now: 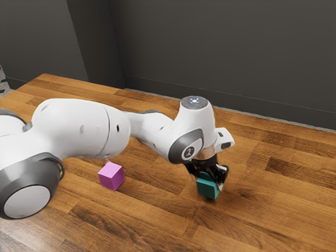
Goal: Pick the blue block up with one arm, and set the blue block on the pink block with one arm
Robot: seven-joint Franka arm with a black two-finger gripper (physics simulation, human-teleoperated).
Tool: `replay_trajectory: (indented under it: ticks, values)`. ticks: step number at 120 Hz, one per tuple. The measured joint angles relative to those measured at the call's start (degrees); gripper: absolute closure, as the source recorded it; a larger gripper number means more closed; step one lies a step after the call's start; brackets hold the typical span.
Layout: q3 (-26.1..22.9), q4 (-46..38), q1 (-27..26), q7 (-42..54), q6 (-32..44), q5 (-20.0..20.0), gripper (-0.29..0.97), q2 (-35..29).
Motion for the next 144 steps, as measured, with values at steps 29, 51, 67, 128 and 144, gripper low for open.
replay_trajectory:
  ticks: [29, 51, 67, 128, 144]
  values:
    - [12.1, -12.7, -7.7, -1.5, -0.3, 2.7, 0.44, -12.5]
    - [17.0, -25.1, -9.1, -2.4, -0.7, 10.0, 0.45, -27.2]
    - [20.5, -34.1, -9.2, -3.0, -2.9, 17.0, 0.45, -39.4]
    - [32.8, -34.4, -8.3, 8.0, -3.3, 25.5, 0.45, -39.7]
    - [33.2, -34.2, -8.2, 11.3, -2.8, 20.1, 0.45, -37.3]
